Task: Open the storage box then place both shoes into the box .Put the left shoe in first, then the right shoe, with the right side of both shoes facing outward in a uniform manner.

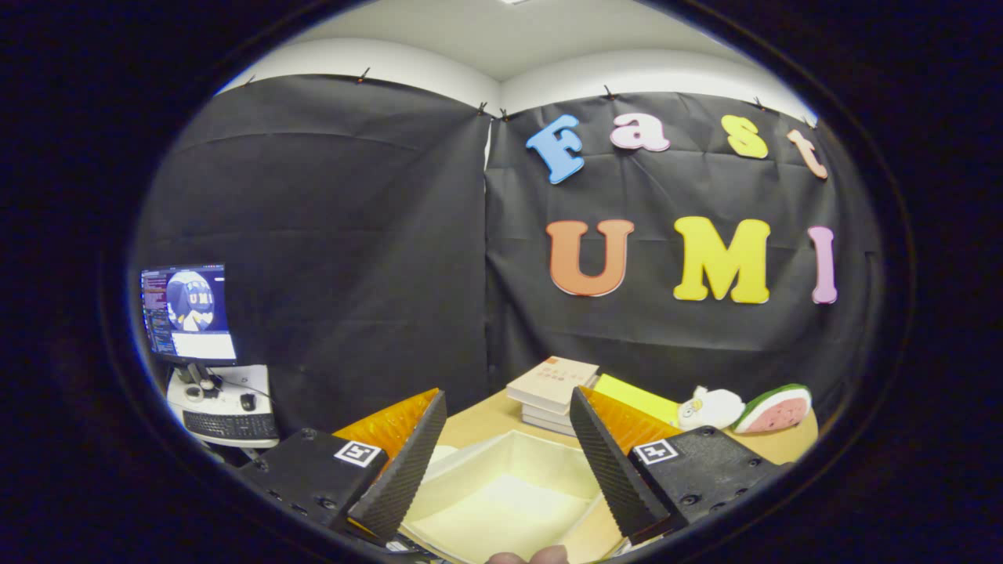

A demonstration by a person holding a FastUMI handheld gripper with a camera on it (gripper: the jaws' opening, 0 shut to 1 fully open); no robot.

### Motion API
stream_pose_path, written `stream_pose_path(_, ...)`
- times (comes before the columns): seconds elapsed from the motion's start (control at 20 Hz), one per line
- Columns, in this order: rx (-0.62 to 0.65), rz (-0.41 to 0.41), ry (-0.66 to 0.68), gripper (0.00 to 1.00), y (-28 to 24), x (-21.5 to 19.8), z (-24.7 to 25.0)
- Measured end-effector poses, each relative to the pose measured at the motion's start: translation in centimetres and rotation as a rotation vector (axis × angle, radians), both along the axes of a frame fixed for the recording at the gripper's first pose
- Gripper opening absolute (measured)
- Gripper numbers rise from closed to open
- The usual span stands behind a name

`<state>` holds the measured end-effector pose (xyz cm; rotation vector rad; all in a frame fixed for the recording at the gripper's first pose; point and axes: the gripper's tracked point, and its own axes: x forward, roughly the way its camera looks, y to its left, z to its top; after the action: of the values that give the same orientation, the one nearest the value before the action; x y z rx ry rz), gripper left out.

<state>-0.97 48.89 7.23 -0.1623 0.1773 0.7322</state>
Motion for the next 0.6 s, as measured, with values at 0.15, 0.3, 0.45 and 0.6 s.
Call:
stream_pose_path(0.15,-0.007,-0.089,-0.006,1.0,-6.2,1.1,-0.5)
stream_pose_path(0.3,-0.014,-0.181,-0.009,1.0,-12.5,2.7,-1.5)
stream_pose_path(0.45,-0.047,-0.268,-0.019,1.0,-18.8,4.0,-2.7)
stream_pose_path(0.6,-0.03,-0.343,-0.008,1.0,-24.3,5.3,-3.9)
